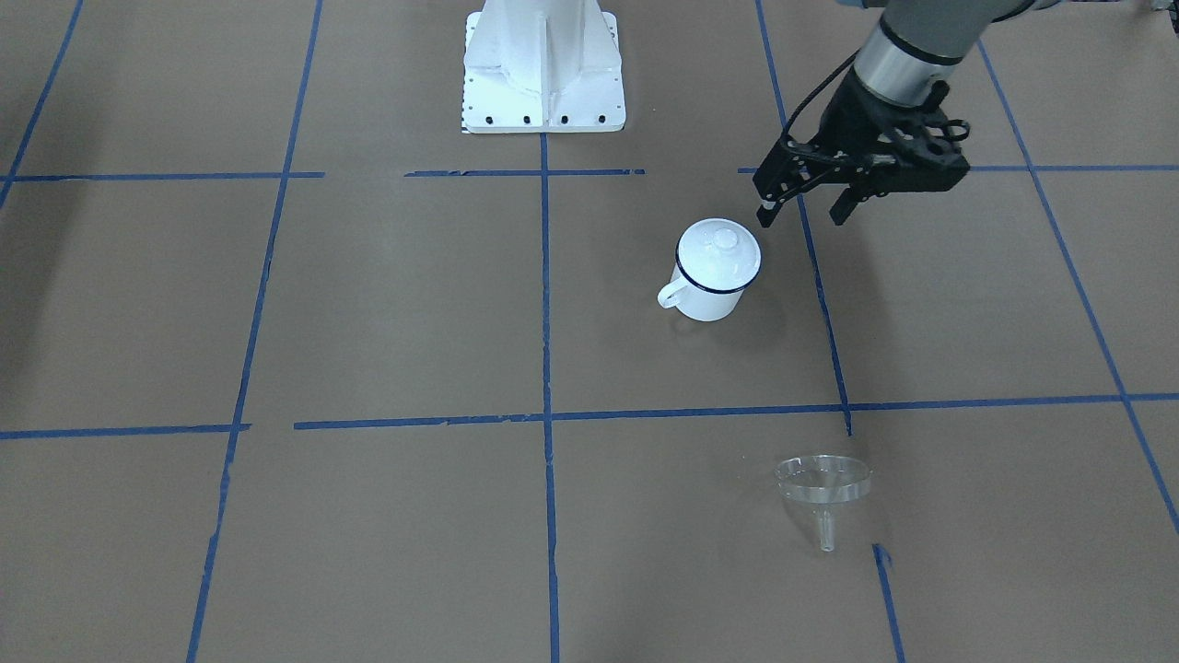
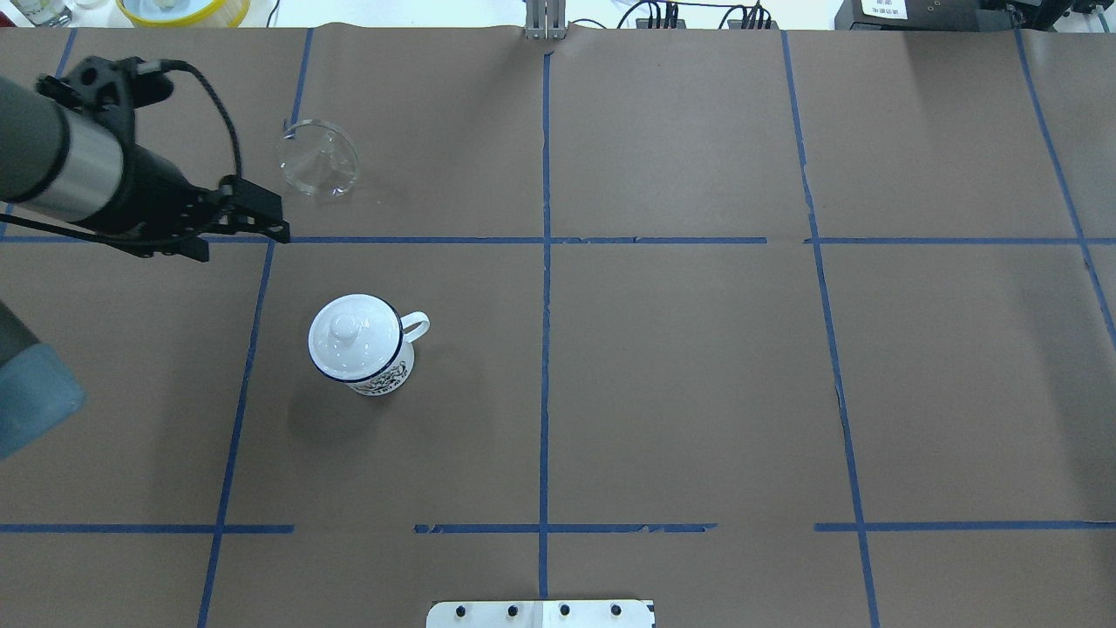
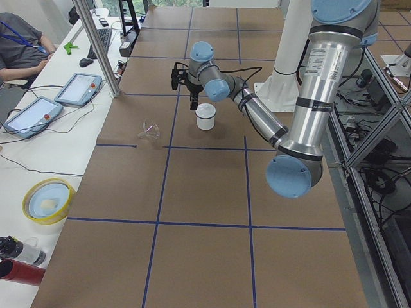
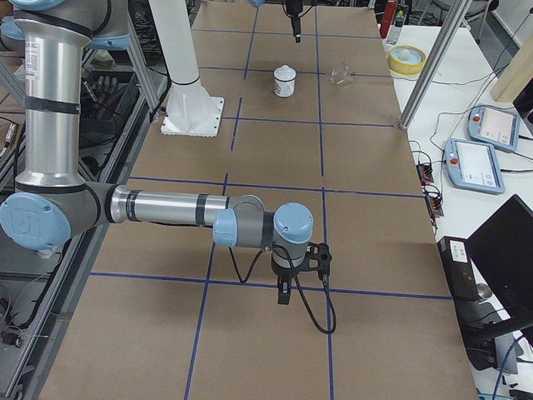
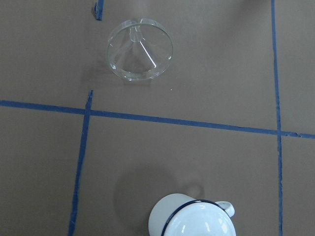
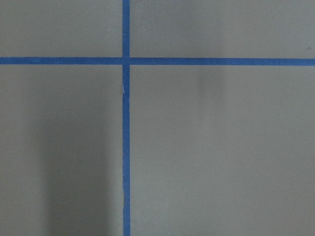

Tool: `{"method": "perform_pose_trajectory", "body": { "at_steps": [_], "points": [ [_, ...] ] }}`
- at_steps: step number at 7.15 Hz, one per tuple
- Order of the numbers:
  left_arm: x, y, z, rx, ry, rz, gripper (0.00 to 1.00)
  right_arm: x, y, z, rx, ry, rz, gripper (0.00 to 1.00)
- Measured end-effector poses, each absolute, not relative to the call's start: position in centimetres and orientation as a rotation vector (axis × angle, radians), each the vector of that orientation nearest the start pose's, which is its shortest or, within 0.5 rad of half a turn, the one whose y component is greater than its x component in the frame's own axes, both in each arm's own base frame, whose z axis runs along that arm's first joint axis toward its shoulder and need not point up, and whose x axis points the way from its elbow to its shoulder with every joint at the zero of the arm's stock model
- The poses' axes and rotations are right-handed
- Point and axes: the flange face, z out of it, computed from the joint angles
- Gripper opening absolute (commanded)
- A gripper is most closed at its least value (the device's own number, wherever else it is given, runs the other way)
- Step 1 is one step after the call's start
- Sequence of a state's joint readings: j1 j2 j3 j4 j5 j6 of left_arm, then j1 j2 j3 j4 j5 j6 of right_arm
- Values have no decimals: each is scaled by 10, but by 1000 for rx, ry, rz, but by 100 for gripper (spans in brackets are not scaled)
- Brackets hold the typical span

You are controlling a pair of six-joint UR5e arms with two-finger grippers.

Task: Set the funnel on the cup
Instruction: 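Move the left gripper down over the white lid on the mug, then close the left gripper on the white lid's knob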

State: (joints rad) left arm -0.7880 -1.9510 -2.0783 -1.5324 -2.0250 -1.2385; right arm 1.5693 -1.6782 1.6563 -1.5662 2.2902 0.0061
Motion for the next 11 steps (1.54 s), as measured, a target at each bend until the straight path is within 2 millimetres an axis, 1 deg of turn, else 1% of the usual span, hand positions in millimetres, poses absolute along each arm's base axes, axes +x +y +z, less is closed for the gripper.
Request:
{"method": "perform_pose_trajectory", "body": {
  "at_steps": [1,2,4,5,7,8,9,10,11],
  "points": [
    [341,-443,236,74,891,-250,100,67,-445,670,-19,-719,11,100],
    [361,-442,241,71,859,-261,100,67,-445,670,-19,-719,11,100],
    [385,-431,247,52,838,-256,100,67,-445,670,-19,-719,11,100],
    [394,-425,249,42,835,-248,100,67,-445,670,-20,-719,11,100],
    [404,-416,249,30,835,-233,100,67,-445,670,-20,-719,11,100],
    [408,-414,250,28,839,-231,100,67,-445,670,-19,-719,11,100],
    [413,-415,253,27,837,-232,98,67,-445,670,-20,-719,11,100],
    [416,-417,257,26,831,-234,89,67,-445,670,-20,-719,11,100],
    [417,-417,259,26,828,-235,85,67,-445,670,-20,-719,11,100]
  ]
}}
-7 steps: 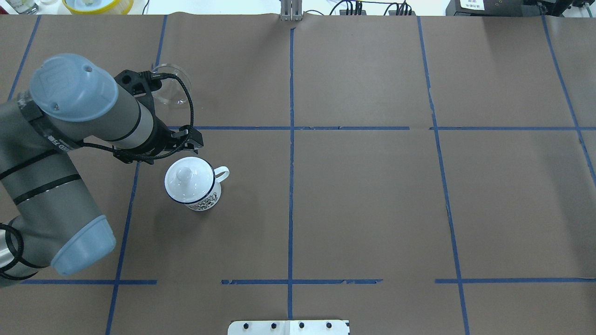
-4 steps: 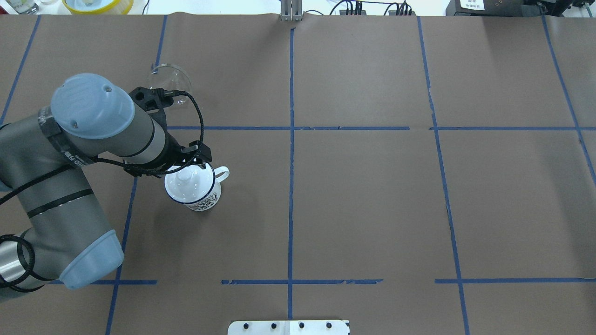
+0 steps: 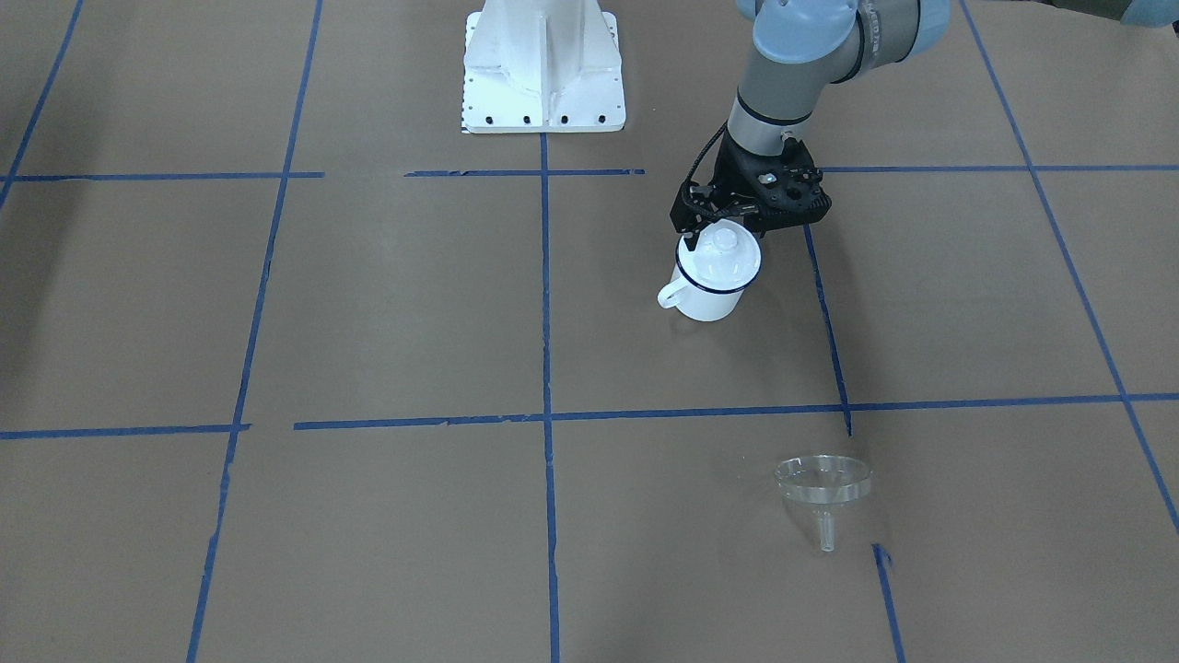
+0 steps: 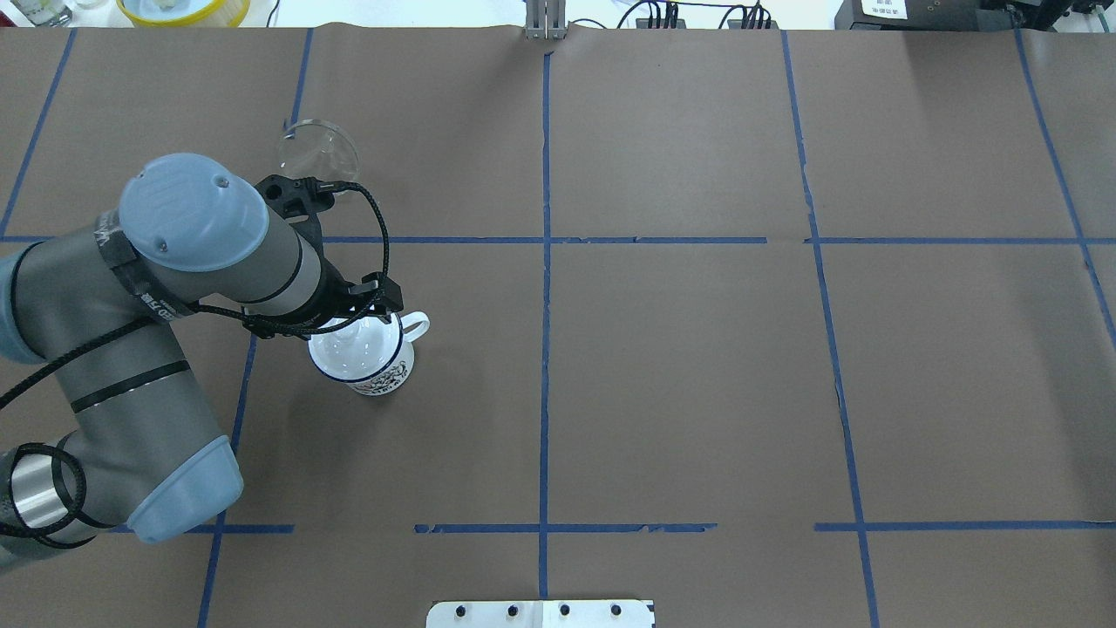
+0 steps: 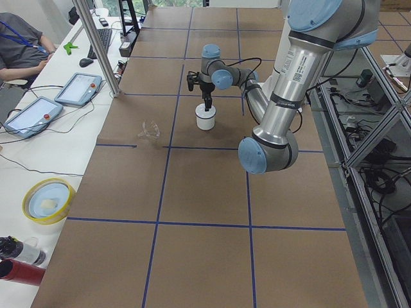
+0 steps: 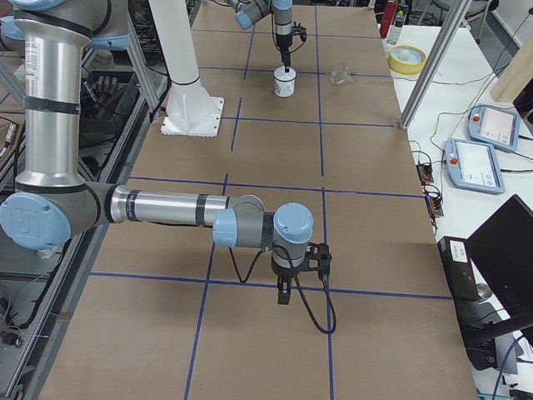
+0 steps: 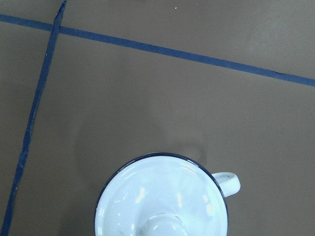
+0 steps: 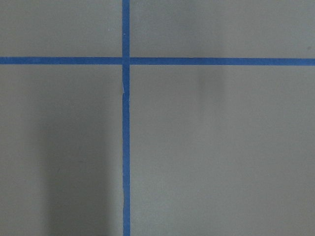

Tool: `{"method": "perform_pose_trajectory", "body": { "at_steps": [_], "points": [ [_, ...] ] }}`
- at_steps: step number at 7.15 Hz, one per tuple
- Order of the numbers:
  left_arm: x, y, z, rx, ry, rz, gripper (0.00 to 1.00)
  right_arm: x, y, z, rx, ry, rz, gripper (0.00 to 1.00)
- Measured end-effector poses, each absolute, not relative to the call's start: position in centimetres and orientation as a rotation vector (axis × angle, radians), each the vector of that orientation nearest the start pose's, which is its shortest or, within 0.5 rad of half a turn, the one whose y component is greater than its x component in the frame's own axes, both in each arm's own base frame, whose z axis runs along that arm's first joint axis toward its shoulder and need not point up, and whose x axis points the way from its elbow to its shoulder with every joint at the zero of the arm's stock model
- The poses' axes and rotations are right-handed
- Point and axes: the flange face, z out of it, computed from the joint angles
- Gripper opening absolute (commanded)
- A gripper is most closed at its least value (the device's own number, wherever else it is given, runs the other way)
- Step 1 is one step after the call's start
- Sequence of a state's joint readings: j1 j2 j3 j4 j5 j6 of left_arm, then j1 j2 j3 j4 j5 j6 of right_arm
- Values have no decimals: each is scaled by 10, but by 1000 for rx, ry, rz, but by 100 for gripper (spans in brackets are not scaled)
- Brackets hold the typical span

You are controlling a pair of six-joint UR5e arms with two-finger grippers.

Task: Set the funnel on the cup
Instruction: 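Close the left gripper on the white lid's knob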

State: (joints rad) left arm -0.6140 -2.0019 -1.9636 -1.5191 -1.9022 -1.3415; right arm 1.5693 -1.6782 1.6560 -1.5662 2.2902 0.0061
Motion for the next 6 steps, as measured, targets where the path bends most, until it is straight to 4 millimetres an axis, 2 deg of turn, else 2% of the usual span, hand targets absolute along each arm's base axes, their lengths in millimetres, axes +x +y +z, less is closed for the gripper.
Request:
{"method": "perform_pose_trajectory", "body": {
  "at_steps": [2,3,4,5,6],
  "points": [
    [417,-417,258,27,831,-236,85,67,-445,670,-20,-719,11,100],
    [417,-417,257,27,832,-235,63,67,-445,670,-19,-719,11,100],
    [416,-416,256,29,833,-235,26,67,-445,670,-19,-719,11,100],
    [416,-416,256,30,834,-235,1,67,-445,670,-19,-719,11,100],
    [416,-416,256,31,833,-235,0,67,-445,670,-19,-719,11,100]
  ]
}}
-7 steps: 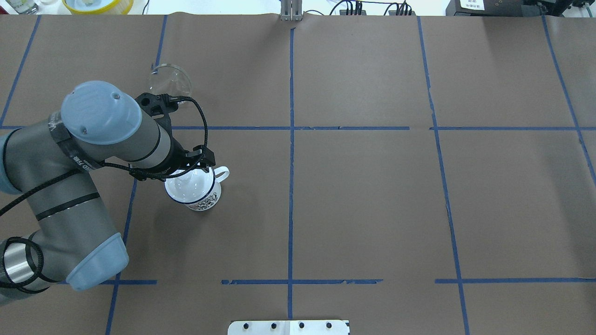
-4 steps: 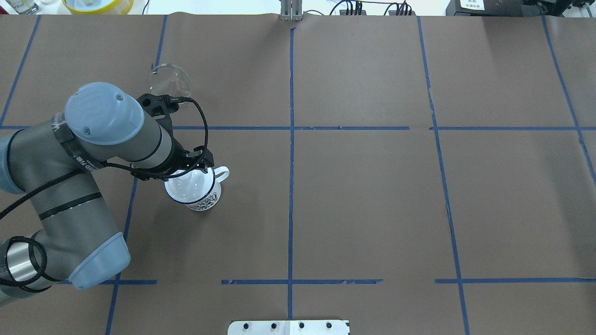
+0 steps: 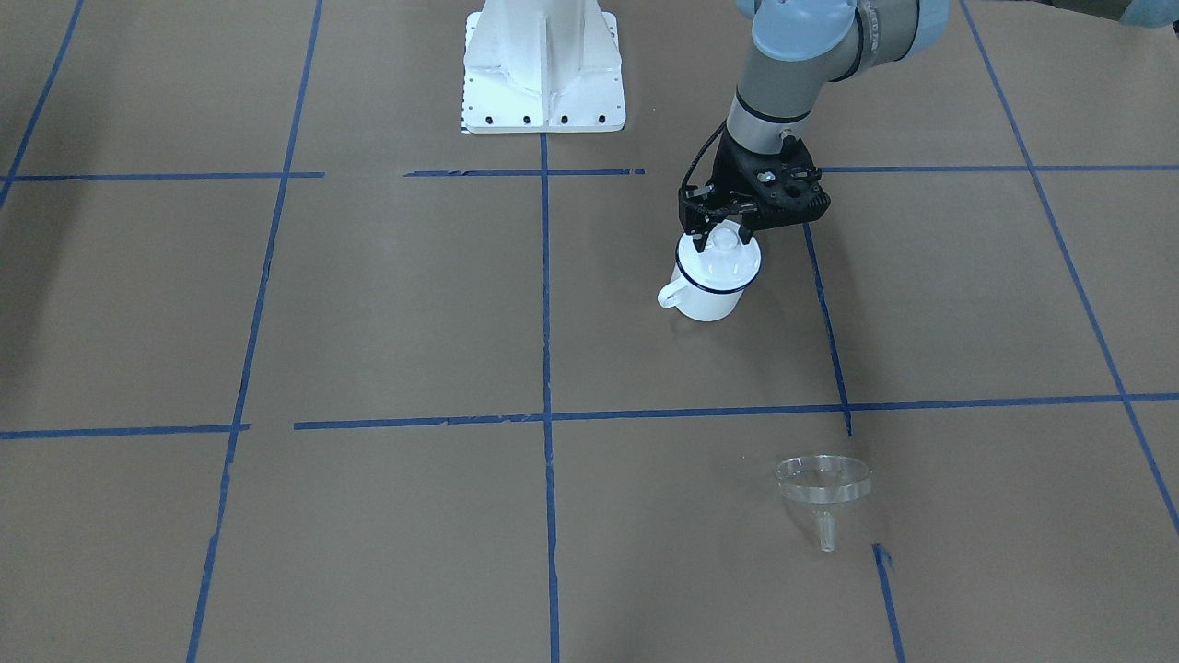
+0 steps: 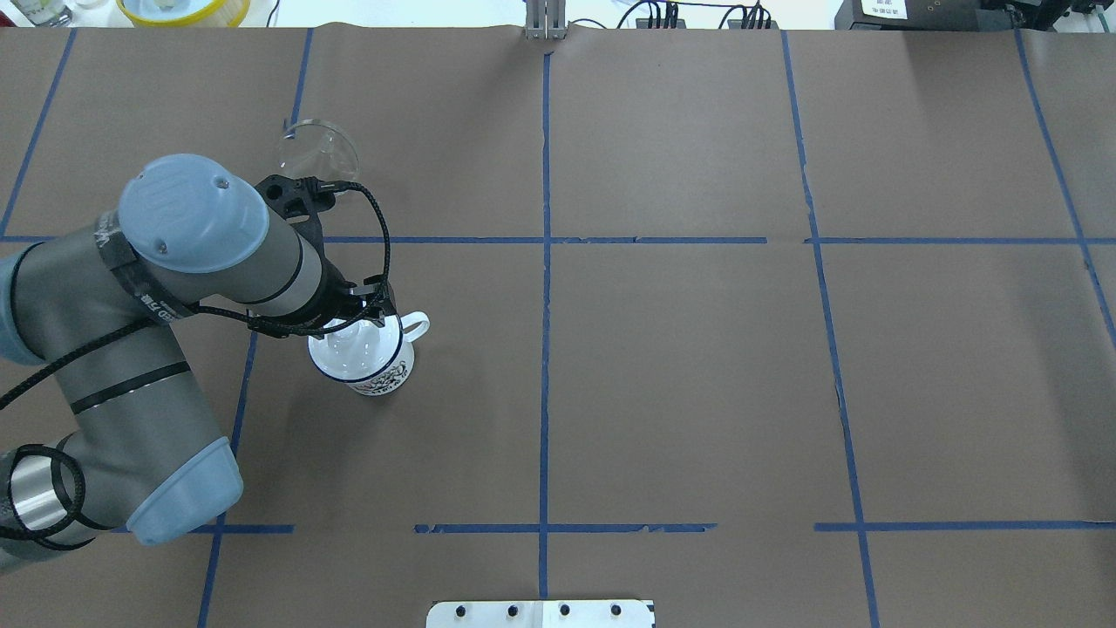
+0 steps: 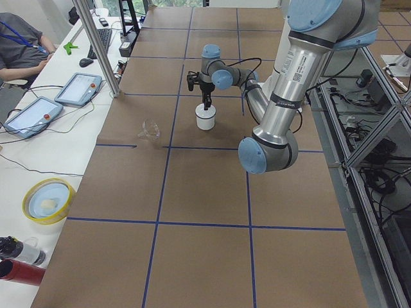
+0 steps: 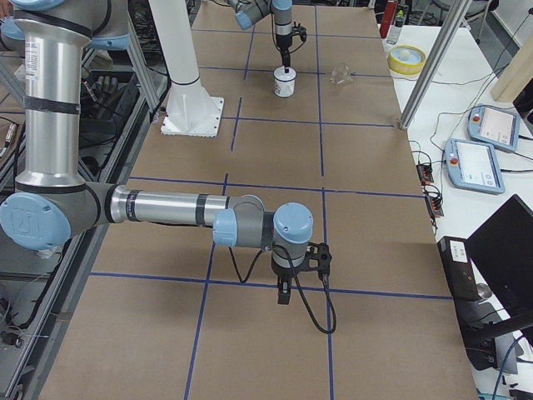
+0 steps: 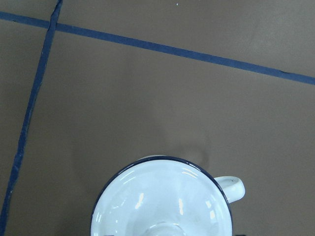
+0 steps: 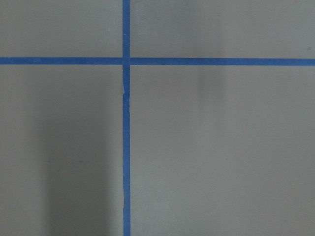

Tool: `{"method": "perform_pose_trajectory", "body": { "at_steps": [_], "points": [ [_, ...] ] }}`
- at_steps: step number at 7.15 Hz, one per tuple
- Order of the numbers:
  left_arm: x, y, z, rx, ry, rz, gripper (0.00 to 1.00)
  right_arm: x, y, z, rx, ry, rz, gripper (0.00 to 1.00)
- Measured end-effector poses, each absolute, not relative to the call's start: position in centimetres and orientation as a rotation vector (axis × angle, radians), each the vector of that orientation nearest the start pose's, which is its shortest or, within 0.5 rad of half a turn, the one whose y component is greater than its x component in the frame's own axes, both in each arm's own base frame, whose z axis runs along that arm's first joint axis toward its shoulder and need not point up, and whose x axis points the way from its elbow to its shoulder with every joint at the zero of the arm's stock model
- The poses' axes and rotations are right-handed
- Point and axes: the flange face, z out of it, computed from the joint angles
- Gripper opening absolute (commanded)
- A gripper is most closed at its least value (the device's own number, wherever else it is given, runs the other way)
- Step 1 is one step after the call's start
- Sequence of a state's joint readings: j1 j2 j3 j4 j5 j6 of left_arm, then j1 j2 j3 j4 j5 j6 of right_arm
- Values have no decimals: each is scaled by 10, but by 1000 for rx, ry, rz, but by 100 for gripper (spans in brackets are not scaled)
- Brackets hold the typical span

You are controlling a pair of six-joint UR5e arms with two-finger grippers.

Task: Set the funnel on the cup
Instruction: 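Close the left gripper on the white lid's knob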

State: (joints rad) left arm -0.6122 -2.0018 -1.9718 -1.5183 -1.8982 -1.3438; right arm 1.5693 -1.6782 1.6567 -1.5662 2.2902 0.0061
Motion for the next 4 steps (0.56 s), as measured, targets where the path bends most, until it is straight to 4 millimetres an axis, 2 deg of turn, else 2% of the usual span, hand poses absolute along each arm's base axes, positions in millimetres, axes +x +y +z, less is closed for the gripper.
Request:
{"method": "perform_pose_trajectory", "body": {
  "at_steps": [2,4],
  "points": [
    [415,-415,256,32,833,-236,0,67,-445,670,-19,-719,10,100],
    [401,-413,245,50,857,-235,0,67,-445,670,-19,-719,11,100]
  ]
}}
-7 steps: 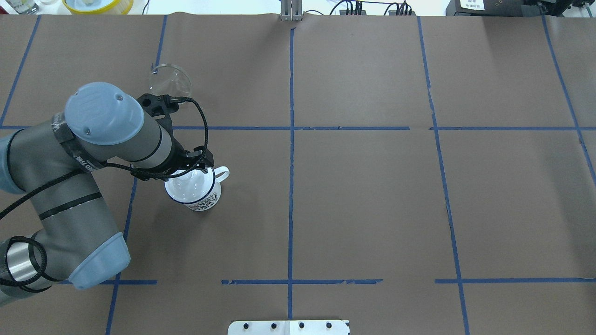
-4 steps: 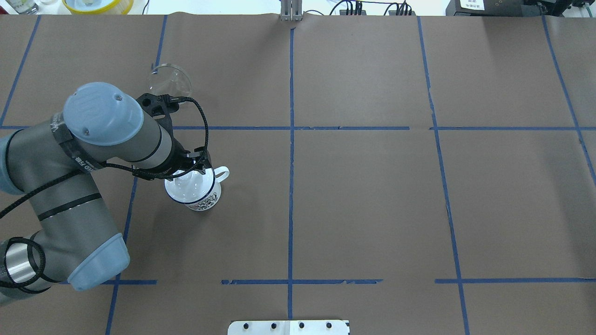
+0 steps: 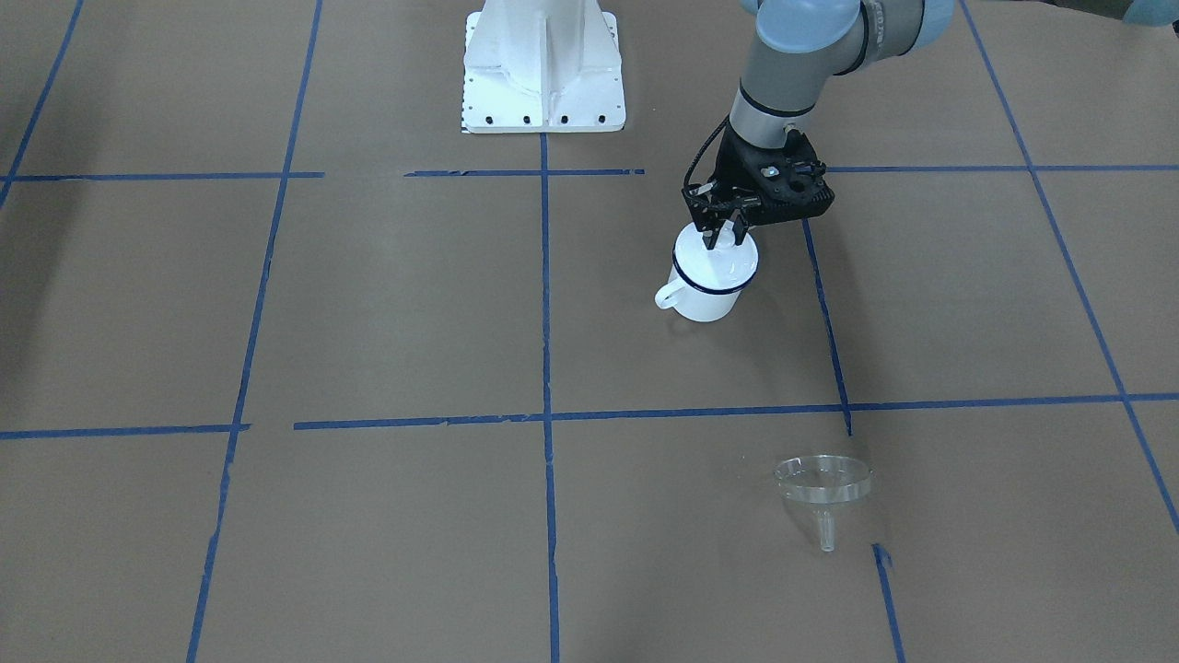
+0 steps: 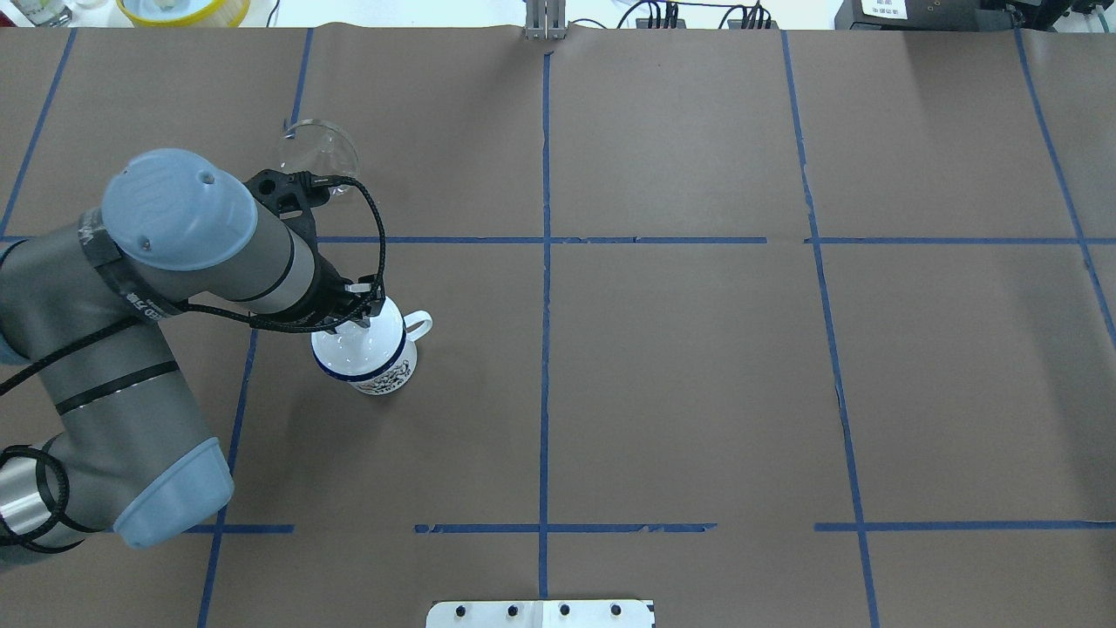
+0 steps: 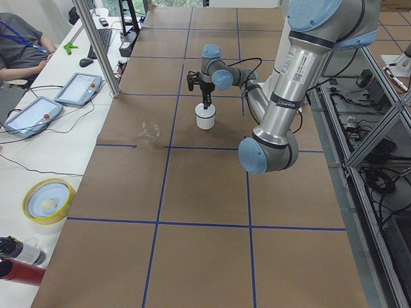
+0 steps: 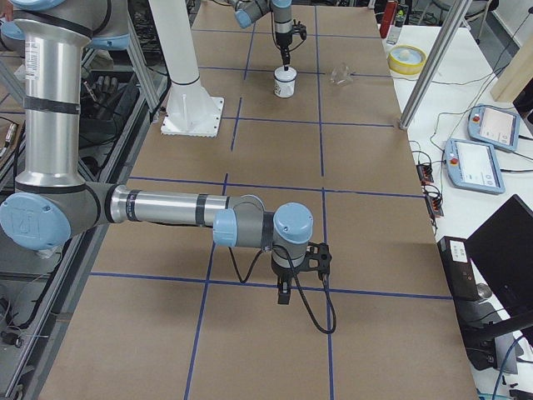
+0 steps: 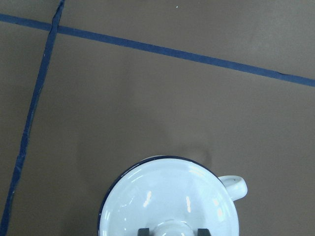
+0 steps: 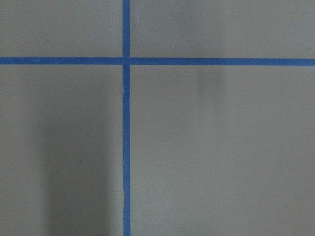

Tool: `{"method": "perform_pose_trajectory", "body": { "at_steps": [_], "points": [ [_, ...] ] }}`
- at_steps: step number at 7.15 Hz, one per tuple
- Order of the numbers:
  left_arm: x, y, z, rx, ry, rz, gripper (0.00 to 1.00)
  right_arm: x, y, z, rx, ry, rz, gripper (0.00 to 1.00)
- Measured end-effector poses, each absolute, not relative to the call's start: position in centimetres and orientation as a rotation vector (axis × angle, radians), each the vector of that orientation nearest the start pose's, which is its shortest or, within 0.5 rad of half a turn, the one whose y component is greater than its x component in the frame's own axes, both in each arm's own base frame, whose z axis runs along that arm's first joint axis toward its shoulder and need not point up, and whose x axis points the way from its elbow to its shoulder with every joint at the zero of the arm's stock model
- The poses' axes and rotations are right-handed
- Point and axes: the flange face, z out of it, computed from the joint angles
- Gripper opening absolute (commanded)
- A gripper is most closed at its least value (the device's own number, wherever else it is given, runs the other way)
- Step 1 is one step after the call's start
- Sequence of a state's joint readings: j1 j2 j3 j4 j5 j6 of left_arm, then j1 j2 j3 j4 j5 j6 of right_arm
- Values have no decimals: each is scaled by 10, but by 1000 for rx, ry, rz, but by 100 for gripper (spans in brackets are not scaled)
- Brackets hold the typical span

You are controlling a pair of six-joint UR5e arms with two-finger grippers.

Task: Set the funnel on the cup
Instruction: 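Lift the white lid off the mug and carry it nearer the robot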

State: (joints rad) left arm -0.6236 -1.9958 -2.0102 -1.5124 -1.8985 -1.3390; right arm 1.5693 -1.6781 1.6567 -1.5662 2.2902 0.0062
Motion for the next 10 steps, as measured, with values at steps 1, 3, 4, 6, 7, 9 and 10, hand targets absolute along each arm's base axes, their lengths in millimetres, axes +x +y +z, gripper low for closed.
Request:
{"method": "perform_pose_trajectory", "body": {
  "at_steps": [1,3,4,6,7,9,10],
  "points": [
    [386,-412,234,68,876,-240,0,67,-445,670,-19,-719,10,100],
    [332,-401,206,121,898,-222,0,67,-445,670,-19,-719,10,100],
    [295,-379,204,146,901,-194,0,67,-445,670,-19,-719,10,100],
    [243,-340,235,152,877,-163,0,67,-445,670,-20,-719,11,100],
    [242,-336,257,140,862,-158,0,67,-445,671,-20,-719,11,100],
    [286,-341,309,107,877,-145,0,67,-445,671,-20,-719,11,100],
    [313,-340,338,92,893,-128,0,67,-445,671,-20,-719,11,100]
  ]
}}
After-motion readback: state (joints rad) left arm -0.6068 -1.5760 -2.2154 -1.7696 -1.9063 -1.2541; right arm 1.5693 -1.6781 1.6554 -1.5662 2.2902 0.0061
